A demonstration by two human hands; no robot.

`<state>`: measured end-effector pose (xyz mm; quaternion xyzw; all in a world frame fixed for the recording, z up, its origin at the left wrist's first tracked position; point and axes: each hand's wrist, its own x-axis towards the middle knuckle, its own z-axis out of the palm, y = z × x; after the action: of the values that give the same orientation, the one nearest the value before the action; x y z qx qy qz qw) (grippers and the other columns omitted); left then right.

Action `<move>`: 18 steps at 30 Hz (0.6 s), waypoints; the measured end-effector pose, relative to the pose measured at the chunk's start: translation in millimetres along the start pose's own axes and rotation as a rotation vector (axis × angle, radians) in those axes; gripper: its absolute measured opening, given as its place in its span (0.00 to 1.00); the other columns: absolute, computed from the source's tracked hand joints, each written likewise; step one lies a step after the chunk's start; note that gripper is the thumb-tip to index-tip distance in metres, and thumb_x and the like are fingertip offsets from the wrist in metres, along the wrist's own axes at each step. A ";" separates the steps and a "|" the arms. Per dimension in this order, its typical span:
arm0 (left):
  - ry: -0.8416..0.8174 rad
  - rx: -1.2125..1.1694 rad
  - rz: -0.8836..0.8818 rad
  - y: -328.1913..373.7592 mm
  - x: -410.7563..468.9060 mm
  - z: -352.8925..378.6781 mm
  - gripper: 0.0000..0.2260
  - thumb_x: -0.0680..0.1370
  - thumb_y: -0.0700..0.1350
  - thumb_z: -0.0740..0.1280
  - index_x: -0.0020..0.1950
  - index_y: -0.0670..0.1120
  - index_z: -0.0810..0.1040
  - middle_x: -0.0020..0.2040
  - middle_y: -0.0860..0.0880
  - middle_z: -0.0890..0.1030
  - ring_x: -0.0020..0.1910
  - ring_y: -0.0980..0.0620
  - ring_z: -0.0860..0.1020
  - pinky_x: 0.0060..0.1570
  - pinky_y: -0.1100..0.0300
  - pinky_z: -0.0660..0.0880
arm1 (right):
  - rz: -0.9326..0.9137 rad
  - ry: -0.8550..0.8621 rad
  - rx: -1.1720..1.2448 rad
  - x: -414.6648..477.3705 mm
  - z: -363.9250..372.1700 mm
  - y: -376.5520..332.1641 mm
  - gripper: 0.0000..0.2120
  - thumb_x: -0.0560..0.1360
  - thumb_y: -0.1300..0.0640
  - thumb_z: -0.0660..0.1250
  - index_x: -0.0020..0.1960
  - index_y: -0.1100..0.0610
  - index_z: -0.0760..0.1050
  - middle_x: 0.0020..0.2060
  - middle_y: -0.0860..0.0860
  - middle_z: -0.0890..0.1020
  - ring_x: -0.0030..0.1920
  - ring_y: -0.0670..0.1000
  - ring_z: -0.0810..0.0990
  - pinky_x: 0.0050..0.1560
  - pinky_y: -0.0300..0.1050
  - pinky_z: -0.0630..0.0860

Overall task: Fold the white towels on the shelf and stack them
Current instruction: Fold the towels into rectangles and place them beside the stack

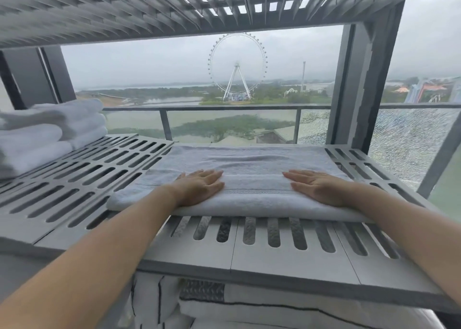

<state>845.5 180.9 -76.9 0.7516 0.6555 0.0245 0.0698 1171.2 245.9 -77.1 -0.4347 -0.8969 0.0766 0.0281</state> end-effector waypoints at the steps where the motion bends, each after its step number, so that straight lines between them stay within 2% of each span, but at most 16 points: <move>1: -0.001 0.000 -0.004 1.2 -3.6 1.3 0.26 0.78 0.65 0.44 0.75 0.60 0.46 0.77 0.56 0.49 0.75 0.55 0.46 0.71 0.43 0.41 | -0.009 -0.003 0.005 -2.5 0.2 0.0 0.24 0.80 0.42 0.46 0.74 0.43 0.49 0.75 0.44 0.52 0.74 0.44 0.48 0.70 0.40 0.41; 14: 0.028 -0.033 -0.071 16.8 -44.2 6.7 0.27 0.77 0.66 0.45 0.74 0.61 0.47 0.77 0.56 0.49 0.75 0.55 0.46 0.71 0.45 0.40 | -0.058 0.005 0.039 -20.3 3.3 -4.7 0.24 0.78 0.38 0.47 0.73 0.38 0.51 0.74 0.41 0.54 0.73 0.43 0.49 0.70 0.40 0.41; 18: 0.025 0.005 -0.074 15.3 -51.3 1.7 0.27 0.76 0.67 0.46 0.74 0.61 0.51 0.77 0.52 0.52 0.75 0.50 0.49 0.72 0.45 0.45 | -0.016 0.007 0.114 -23.2 1.2 -11.3 0.23 0.78 0.39 0.49 0.72 0.42 0.57 0.73 0.42 0.58 0.72 0.44 0.54 0.68 0.40 0.47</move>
<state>853.5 128.1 -73.7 0.7265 0.6839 0.0296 0.0605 1176.7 220.7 -76.1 -0.4252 -0.8945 0.1256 0.0568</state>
